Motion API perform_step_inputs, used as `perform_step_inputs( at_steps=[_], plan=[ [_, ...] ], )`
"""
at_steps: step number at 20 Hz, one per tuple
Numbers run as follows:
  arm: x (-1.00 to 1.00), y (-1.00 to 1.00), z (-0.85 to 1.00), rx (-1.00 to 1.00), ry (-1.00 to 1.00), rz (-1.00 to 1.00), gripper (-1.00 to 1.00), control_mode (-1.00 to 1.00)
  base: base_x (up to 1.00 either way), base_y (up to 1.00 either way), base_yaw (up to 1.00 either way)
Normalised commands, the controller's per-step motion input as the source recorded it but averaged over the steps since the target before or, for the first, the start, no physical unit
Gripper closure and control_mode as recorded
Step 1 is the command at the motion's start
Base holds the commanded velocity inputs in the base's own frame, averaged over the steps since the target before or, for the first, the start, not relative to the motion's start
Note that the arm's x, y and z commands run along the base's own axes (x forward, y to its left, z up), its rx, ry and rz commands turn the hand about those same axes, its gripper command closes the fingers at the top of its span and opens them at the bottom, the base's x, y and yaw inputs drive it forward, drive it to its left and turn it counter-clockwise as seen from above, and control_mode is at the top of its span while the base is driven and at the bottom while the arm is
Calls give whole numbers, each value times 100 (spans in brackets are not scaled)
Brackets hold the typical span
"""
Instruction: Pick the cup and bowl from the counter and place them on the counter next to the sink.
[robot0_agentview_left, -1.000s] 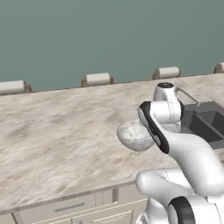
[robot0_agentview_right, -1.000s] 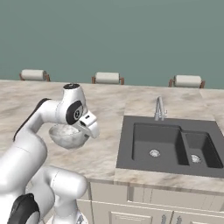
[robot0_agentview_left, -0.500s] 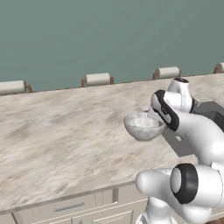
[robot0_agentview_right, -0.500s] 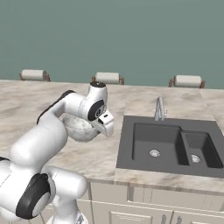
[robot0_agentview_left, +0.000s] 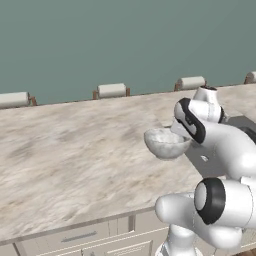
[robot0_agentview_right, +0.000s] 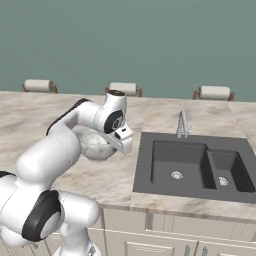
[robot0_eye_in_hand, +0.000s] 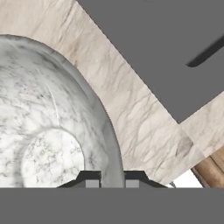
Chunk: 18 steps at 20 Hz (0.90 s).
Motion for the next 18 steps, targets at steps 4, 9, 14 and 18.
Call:
perform_step_inputs(
  at_steps=[4, 9, 14, 18],
  plan=[
    [-30, -7, -1, 0, 0, -7, 100, -100, 0, 0, 0],
    [-33, -17, -16, 0, -10, -5, 100, -100, 0, 0, 0],
    [-7, -2, -25, -1, -11, -1, 100, -100, 0, 0, 0],
    [0, 0, -17, -9, -2, 0, 100, -100, 0, 0, 0]
  ],
)
